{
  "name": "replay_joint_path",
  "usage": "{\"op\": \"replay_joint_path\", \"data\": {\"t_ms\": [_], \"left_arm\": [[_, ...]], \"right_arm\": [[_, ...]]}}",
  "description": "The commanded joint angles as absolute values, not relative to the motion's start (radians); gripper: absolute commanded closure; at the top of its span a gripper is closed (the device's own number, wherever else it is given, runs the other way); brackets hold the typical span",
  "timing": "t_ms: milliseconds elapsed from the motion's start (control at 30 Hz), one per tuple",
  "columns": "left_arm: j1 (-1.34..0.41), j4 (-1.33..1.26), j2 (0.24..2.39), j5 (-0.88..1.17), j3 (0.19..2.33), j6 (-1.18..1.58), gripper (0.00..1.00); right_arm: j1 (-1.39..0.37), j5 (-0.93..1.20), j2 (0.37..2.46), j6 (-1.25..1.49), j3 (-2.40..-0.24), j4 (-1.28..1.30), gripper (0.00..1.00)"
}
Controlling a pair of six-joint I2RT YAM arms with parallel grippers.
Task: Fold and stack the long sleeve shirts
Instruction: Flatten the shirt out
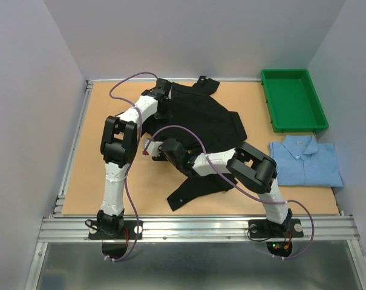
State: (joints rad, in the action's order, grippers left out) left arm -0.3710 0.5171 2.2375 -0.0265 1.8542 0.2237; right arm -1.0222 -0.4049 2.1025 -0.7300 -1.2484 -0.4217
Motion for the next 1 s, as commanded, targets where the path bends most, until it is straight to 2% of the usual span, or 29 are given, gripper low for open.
{"op": "replay_joint_path", "data": {"t_ms": [0, 33, 133, 167, 233, 267, 300, 333, 400, 433, 600, 633, 667, 733, 767, 967], "left_arm": [[-0.368, 0.552, 2.221, -0.014, 1.904, 0.204, 0.83], [-0.368, 0.555, 2.223, -0.012, 1.907, 0.204, 0.83], [-0.368, 0.574, 2.224, -0.009, 1.914, 0.204, 0.82], [-0.367, 0.59, 2.224, -0.012, 1.92, 0.207, 0.82], [-0.367, 0.6, 2.223, -0.018, 1.936, 0.21, 0.8], [-0.367, 0.609, 2.221, -0.018, 1.942, 0.212, 0.78], [-0.365, 0.612, 2.221, -0.018, 1.956, 0.212, 0.77], [-0.364, 0.618, 2.22, -0.018, 1.963, 0.213, 0.77], [-0.359, 0.629, 2.22, -0.017, 1.979, 0.216, 0.67], [-0.357, 0.635, 2.218, -0.018, 1.989, 0.218, 0.67], [-0.324, 0.64, 2.175, -0.023, 2.006, 0.253, 0.44], [-0.301, 0.64, 2.166, -0.018, 2.006, 0.259, 0.43], [-0.29, 0.638, 2.14, -0.015, 2.005, 0.267, 0.38], [-0.25, 0.627, 2.09, -0.006, 1.991, 0.288, 0.37], [-0.235, 0.623, 2.071, -0.006, 1.984, 0.297, 0.24], [-0.143, 0.479, 1.858, -0.014, 1.774, 0.36, 0.23]], "right_arm": [[-1.029, -0.425, 2.114, -0.749, -1.276, -0.514, 0.41], [-1.031, -0.422, 2.114, -0.746, -1.279, -0.515, 0.43], [-1.029, -0.42, 2.097, -0.713, -1.282, -0.514, 0.56], [-1.029, -0.407, 2.082, -0.709, -1.281, -0.514, 0.72], [-1.032, -0.394, 2.063, -0.686, -1.276, -0.5, 0.85], [-1.034, -0.381, 2.045, -0.677, -1.276, -0.494, 0.96], [-1.034, -0.374, 2.037, -0.666, -1.278, -0.483, 0.99], [-1.035, -0.365, 2.028, -0.657, -1.279, -0.474, 0.99], [-1.035, -0.342, 2.01, -0.624, -1.285, -0.431, 0.99], [-1.035, -0.336, 1.993, -0.612, -1.289, -0.416, 0.99], [-1.034, -0.259, 1.934, -0.503, -1.301, -0.292, 0.99], [-1.035, -0.243, 1.922, -0.482, -1.295, -0.284, 0.99], [-1.034, -0.227, 1.898, -0.436, -1.292, -0.273, 0.99], [-1.035, -0.186, 1.876, -0.366, -1.296, -0.247, 0.99], [-1.034, -0.158, 1.853, -0.341, -1.298, -0.238, 0.99], [-1.035, -0.009, 1.778, -0.12, -1.29, -0.196, 0.99]]}}
